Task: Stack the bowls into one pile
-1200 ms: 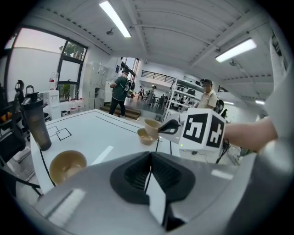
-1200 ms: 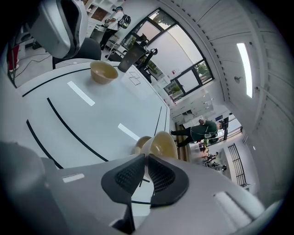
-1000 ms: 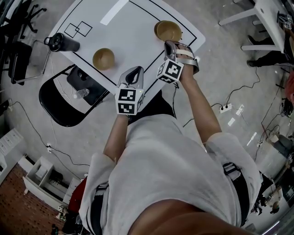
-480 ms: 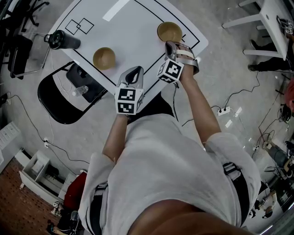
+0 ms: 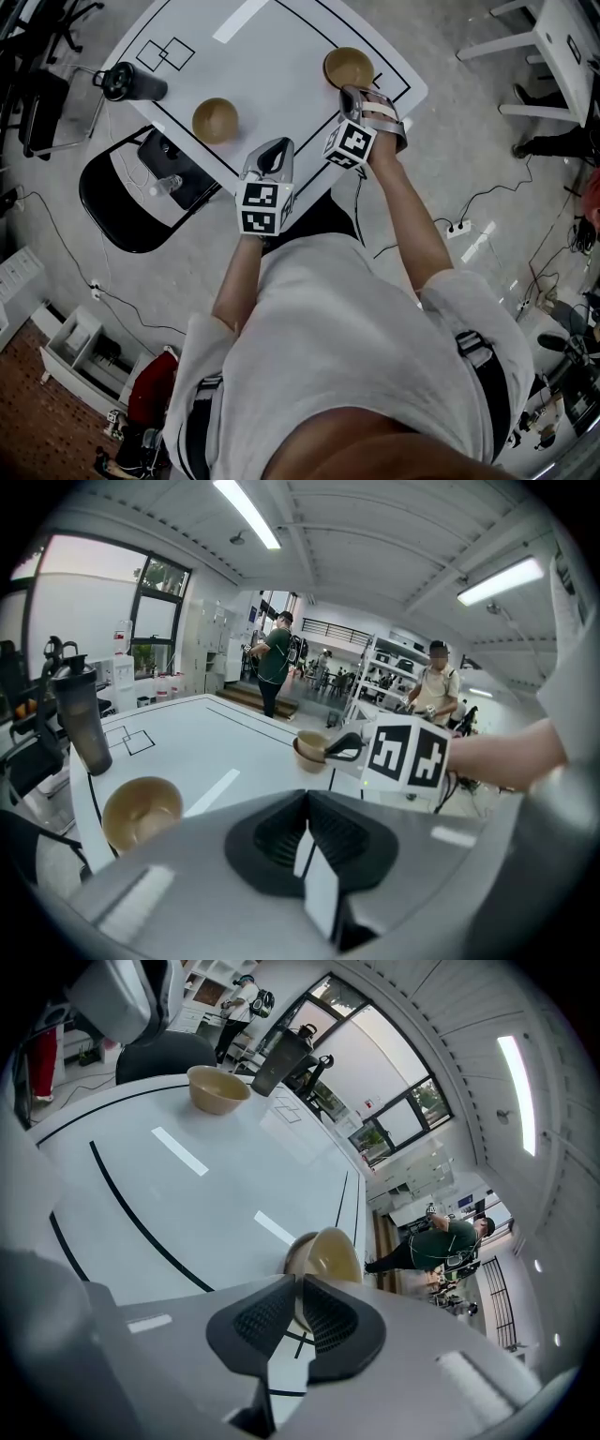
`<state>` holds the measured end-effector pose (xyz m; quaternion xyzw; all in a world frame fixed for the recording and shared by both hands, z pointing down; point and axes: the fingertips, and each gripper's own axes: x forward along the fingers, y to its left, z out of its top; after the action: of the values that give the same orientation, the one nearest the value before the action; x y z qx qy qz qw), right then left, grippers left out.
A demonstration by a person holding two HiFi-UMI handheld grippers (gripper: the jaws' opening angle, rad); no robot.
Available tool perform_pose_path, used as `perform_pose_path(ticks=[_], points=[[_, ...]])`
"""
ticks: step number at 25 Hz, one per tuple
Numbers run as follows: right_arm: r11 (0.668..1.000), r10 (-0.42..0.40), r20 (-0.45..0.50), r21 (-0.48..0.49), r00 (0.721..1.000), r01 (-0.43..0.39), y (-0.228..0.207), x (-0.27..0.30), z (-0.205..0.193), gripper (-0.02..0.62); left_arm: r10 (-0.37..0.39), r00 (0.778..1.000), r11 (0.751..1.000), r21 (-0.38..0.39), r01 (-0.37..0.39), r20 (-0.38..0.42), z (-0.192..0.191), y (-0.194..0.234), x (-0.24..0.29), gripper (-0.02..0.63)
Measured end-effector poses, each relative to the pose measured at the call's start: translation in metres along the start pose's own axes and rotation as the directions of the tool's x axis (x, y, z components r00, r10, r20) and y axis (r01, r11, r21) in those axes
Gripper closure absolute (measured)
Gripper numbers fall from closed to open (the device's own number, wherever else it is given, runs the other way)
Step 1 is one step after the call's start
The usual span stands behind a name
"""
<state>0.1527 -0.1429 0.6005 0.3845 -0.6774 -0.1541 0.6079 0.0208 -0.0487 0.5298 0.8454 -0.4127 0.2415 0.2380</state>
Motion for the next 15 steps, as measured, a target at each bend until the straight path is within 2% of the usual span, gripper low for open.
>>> perform_pose_path(ticks=[8, 15], points=[[0.999, 0.039, -0.02, 0.007, 0.999, -0.039, 0.006, 0.003, -0.002, 0.56, 0.014, 1.0, 1.0, -0.012, -0.014, 0.007, -0.002, 0.005, -0.01, 0.603], [1.0, 0.024, -0.007, 0.005, 1.0, -0.024, 0.003, -0.005, 0.014, 0.528, 0.033, 0.999, 0.999, -0.025, -0.032, 0.025, -0.004, 0.016, -0.024, 0.603]])
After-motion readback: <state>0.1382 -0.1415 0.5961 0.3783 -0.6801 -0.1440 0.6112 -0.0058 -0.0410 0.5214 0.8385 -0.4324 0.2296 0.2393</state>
